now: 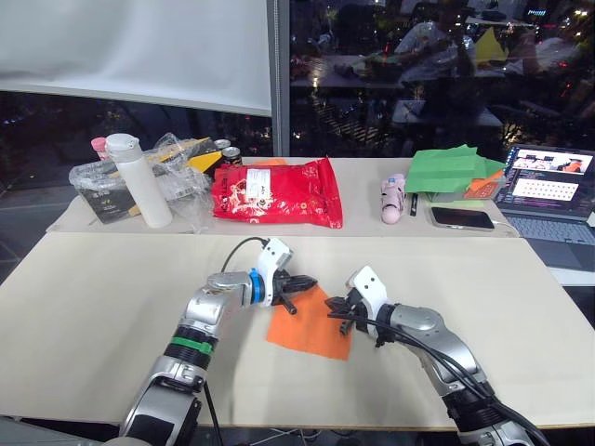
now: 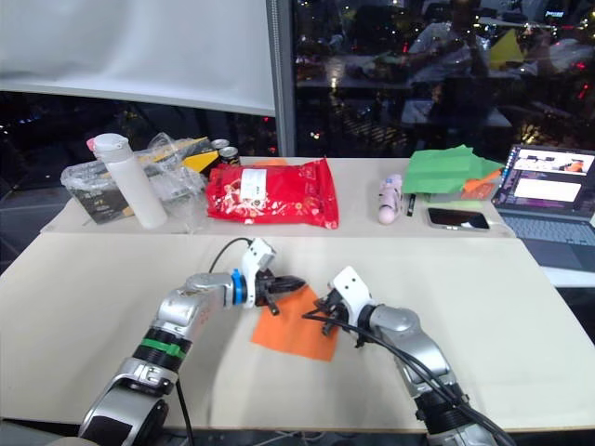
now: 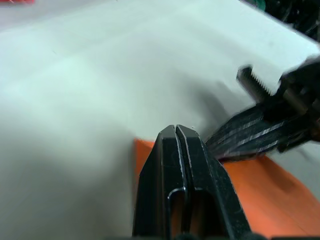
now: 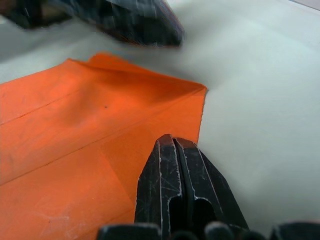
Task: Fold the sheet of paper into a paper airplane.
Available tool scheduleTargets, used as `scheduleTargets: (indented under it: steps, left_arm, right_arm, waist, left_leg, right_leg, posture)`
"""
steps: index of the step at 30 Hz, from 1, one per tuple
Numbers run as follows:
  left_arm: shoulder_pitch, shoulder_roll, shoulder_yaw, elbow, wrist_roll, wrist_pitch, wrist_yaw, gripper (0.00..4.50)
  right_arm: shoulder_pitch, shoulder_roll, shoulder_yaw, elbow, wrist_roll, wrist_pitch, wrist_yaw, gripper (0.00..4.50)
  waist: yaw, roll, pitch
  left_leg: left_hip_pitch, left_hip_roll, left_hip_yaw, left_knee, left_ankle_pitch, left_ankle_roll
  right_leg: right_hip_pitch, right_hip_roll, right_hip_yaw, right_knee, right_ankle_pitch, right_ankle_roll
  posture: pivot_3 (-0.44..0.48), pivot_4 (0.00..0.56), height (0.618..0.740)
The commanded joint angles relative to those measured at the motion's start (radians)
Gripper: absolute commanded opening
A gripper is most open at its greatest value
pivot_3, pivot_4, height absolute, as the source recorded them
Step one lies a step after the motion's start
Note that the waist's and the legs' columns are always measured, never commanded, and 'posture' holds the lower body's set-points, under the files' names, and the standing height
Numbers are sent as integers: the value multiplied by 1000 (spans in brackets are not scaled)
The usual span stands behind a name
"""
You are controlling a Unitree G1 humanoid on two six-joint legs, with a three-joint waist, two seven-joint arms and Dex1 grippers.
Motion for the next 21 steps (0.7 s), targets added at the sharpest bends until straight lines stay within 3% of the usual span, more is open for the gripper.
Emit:
scheduleTargets:
  steps: [1,13,21]
  left_arm:
    - [3,-13,-18,15,20,-42,1,10]
    - [51,-14,-72,36,76,-88,-15,10]
    - [47,-19,-75,52,84,-98,-18,10]
  right_arm:
    - [9,-14,10,-16,-13,22,-6,0]
    - [6,-63,-49,-64,3,30,-28,0]
    - [20,-222,-65,-67,17,45,75,0]
  waist:
    - [0,0,0]
    - [3,0,0]
    - [5,0,0]
  left_leg:
    - [0,0,0,0,0,0]
    - [0,0,0,0,0,0]
    - [0,0,0,0,0,0]
  right_leg:
    - [0,0,0,0,0,0]
    - [0,0,0,0,0,0]
    - [0,0,0,-1,0,0]
  posture:
    - [0,150,715]
    - [0,150,715]
    - [0,150,715]
